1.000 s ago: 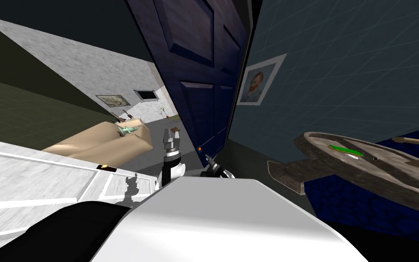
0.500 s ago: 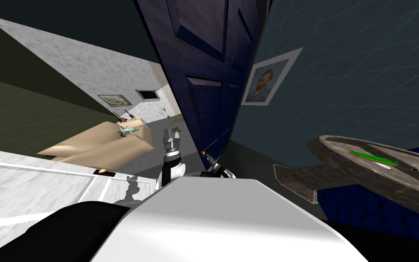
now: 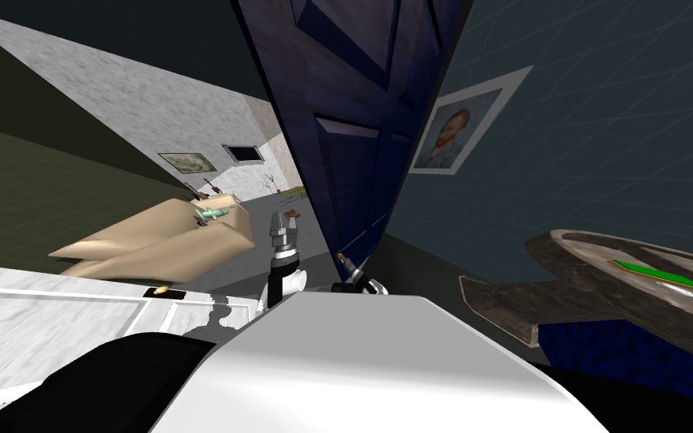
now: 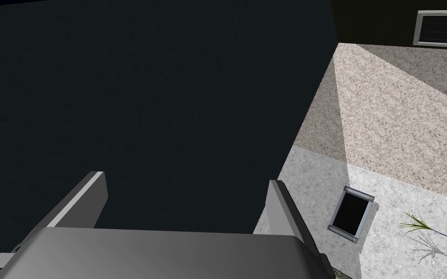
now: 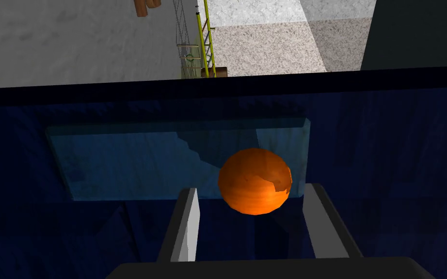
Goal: Push the door open
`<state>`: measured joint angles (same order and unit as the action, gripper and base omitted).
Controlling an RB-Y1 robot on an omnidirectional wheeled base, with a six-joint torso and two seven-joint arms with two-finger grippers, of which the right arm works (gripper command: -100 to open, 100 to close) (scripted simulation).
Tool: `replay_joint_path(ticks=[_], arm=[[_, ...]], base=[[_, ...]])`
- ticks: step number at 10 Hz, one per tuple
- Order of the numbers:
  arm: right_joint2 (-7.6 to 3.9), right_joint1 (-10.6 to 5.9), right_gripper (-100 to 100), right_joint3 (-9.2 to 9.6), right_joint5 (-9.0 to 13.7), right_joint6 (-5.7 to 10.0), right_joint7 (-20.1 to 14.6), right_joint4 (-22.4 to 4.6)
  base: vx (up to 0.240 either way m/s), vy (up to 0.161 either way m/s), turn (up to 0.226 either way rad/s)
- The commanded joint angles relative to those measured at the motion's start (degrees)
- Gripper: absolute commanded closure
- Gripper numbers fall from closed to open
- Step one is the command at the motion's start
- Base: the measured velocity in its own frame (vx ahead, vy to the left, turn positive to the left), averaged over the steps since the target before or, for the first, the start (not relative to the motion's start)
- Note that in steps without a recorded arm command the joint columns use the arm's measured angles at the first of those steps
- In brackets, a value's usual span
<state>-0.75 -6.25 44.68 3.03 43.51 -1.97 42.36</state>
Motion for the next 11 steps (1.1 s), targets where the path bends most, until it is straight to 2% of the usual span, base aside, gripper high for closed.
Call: replay_joint_path(ticks=[1,5,6,8,9,10,11], arm=[[-0.05,0.03,100,0.01,0.0,-0.01,-0.02,0.01],[-0.05,0.03,100,0.01,0.0,-0.01,-0.02,0.01],[-1.51,0.21,-100,-0.21,0.17,-0.01,0.03,0.28],[-1.66,0.35,-100,-0.39,0.31,-0.02,0.07,0.5],[-1.33,0.44,-100,-0.5,0.39,-0.02,0.1,0.64],[-0.5,0.54,-100,-0.62,0.49,-0.02,0.12,0.8],[-0.92,0.54,-100,-0.54,0.42,-0.02,0.12,0.76]], base=[[-0.019,-0.02,0.002],[-0.007,-0.008,0.0],[-0.135,-0.045,-0.086],[-0.158,-0.088,-0.049],[-0.154,-0.131,-0.071],[-0.179,-0.146,-0.065],[-0.085,-0.064,-0.002]])
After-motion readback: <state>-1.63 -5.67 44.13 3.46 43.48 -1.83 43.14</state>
